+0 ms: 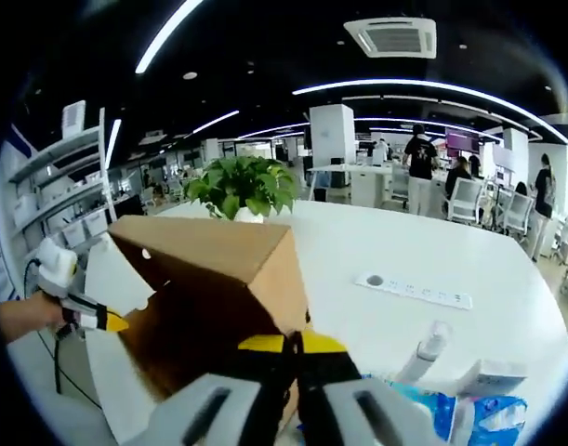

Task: Operate the shoe box by opening the lid, removing the specified soft item, and placing it in the target area until the item is outside and the box remains undamaged.

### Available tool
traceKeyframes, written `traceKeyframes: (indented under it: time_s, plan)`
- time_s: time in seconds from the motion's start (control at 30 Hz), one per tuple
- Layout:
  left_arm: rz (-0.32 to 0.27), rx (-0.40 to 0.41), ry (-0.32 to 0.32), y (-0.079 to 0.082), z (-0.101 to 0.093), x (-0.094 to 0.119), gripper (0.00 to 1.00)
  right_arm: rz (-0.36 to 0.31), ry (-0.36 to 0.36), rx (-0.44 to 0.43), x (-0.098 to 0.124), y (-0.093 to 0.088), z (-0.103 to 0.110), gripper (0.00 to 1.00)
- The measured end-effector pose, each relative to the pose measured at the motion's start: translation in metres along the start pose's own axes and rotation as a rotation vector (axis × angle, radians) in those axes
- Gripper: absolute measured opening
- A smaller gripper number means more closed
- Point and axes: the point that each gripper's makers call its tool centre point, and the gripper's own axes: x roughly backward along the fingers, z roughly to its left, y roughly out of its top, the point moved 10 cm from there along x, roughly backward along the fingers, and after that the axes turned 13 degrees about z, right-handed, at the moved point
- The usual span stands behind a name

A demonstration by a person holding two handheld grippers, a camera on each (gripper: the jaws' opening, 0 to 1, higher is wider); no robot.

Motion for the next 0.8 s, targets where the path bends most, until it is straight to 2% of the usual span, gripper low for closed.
traceKeyframes:
  time_s: [0.17,0.43,0.6,0.8]
  plan:
    - [-0.001,-0.007,-0.004,0.0,0.0,0.0,0.05,0.0,-0.002,-0.01,0.002,-0.007,0.002,0.0]
    - [0.0,-0.031,-0.012,-0.002,0.001,0.001,0.05,-0.019,0.011,-0.074,0.003,-0.023,0.007,0.0]
    - [-0.003,-0.036,-0.015,-0.002,0.001,0.001,0.05,-0.016,0.005,-0.048,0.005,-0.028,0.01,0.0]
    - [0.001,-0.059,-0.023,-0.002,0.002,0.001,0.06,-0.016,0.019,-0.057,0.007,-0.035,0.008,0.01]
